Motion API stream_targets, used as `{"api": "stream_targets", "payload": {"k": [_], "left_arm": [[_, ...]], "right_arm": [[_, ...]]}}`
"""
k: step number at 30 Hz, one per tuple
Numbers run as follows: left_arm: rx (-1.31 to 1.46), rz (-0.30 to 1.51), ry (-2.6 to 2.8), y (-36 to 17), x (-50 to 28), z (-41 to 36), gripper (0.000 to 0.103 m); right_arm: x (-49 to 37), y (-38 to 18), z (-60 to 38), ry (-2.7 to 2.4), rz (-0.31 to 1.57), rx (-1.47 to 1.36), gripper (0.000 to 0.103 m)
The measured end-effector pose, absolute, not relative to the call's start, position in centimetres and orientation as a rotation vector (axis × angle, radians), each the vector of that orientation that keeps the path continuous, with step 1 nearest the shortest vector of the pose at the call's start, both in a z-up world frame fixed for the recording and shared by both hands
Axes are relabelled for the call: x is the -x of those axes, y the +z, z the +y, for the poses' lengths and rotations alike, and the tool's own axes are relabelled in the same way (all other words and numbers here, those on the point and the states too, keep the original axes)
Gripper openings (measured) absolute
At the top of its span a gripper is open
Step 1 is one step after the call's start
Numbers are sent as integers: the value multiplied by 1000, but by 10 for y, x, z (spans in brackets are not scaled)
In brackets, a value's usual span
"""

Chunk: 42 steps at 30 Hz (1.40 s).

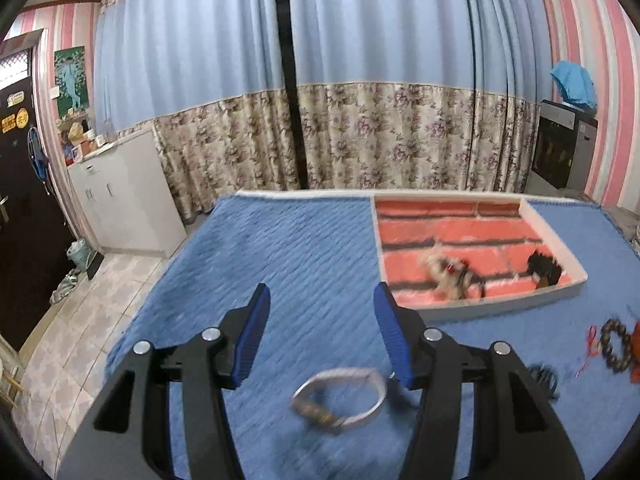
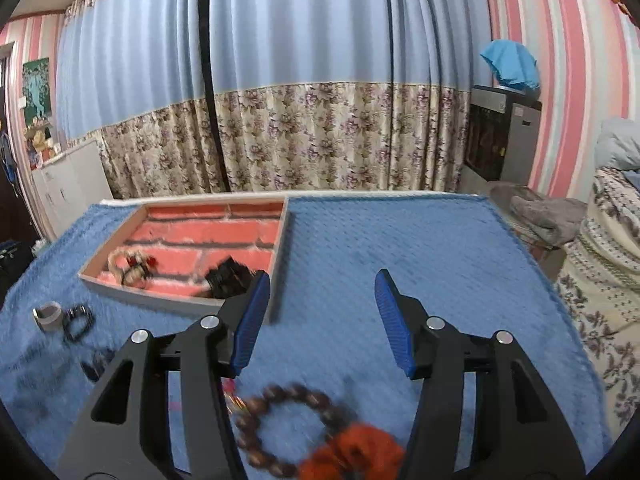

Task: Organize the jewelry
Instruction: 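Grasp the black claw hair clip with the left tool while the right tool grasps the orange scrunchie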

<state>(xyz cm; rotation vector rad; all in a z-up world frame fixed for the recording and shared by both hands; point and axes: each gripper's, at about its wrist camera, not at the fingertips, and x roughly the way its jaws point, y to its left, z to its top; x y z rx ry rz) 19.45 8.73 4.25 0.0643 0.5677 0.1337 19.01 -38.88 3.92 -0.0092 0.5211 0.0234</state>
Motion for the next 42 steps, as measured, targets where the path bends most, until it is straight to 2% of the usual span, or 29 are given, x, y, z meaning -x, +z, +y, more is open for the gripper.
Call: {"api": "stream_targets", "payload": {"k": [11,23,30,33,42], "left_arm": [[-28,665,139,-23,-149,113,53],[-40,695,83,-40,-134,84,53],[-38,689,39,-33,-133,64,53],[-40,687,-4,-29,-134,41,53],[-124,701,-148,-35,-142,-66,53]], "right_arm": [[-146,-9,-419,-12,622,24,55],[-138,-48,-399,75,745,72,60],[-145,-53,-408,65,773,55,18],[-149,-50,-409,56,756,48,14],[-170,-33,-410,61,705,33,13]]}}
